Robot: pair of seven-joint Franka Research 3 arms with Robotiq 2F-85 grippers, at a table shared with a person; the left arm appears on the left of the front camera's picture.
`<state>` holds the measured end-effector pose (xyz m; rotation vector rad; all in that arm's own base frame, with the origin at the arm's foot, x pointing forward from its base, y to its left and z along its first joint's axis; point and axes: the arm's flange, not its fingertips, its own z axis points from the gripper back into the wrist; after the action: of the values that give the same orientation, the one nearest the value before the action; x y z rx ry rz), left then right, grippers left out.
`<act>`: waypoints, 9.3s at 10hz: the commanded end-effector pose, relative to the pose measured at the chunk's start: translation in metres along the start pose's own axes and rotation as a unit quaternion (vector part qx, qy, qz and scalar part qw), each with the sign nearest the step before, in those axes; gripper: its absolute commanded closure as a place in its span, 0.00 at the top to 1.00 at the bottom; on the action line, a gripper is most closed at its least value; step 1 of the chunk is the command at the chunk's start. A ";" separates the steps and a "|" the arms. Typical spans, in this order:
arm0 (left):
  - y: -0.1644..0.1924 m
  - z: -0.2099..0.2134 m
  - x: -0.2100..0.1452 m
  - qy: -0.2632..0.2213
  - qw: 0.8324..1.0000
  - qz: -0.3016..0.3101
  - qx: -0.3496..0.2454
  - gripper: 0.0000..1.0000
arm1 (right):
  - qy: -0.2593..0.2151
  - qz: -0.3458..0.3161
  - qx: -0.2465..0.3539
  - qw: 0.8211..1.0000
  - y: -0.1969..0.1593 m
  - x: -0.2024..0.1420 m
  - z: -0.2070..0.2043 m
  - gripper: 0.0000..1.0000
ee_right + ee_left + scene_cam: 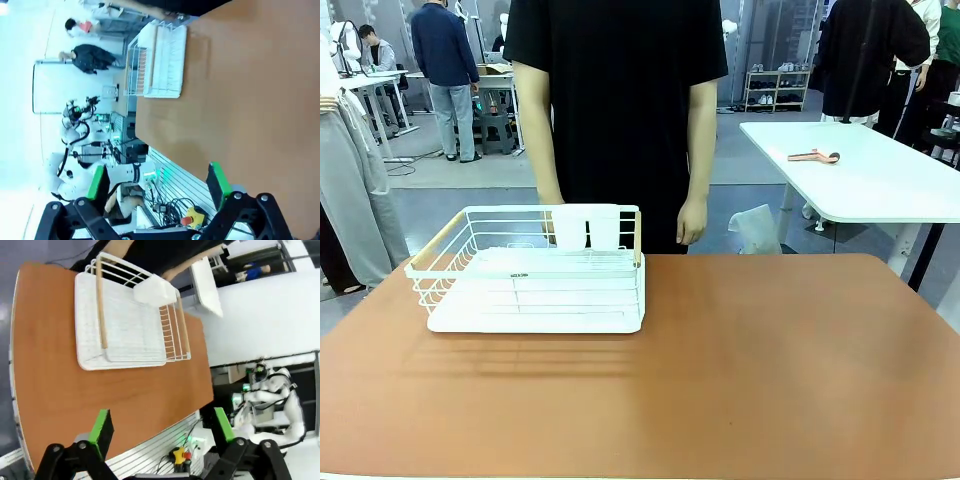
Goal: Clean the table.
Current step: Pick up the Lint Roller when the human hands it over, then clean the table with the Lint Roller when the human lifts the Dish drying rack.
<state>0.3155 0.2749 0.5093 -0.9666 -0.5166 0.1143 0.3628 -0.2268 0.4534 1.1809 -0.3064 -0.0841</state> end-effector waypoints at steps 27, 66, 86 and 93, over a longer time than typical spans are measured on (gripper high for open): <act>0.011 0.006 0.003 0.000 0.999 0.029 -0.014 1.00 | -0.008 -0.007 -0.007 1.000 -0.009 -0.003 0.010 1.00; 0.011 0.006 0.003 0.000 0.999 0.029 -0.014 1.00 | -0.142 -0.272 -0.152 0.939 0.141 -0.006 -0.202 1.00; 0.011 0.006 0.003 0.000 0.999 0.029 -0.014 1.00 | -0.155 -0.260 -0.149 0.941 0.145 0.000 -0.189 0.02; 0.011 0.006 0.003 0.000 0.999 0.029 -0.014 1.00 | -0.155 -0.260 -0.149 0.941 0.145 0.000 -0.189 0.02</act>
<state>0.3179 0.2839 0.5026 -0.9880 -0.4712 0.1816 0.4024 -0.0031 0.5206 0.9133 -0.2399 -0.7628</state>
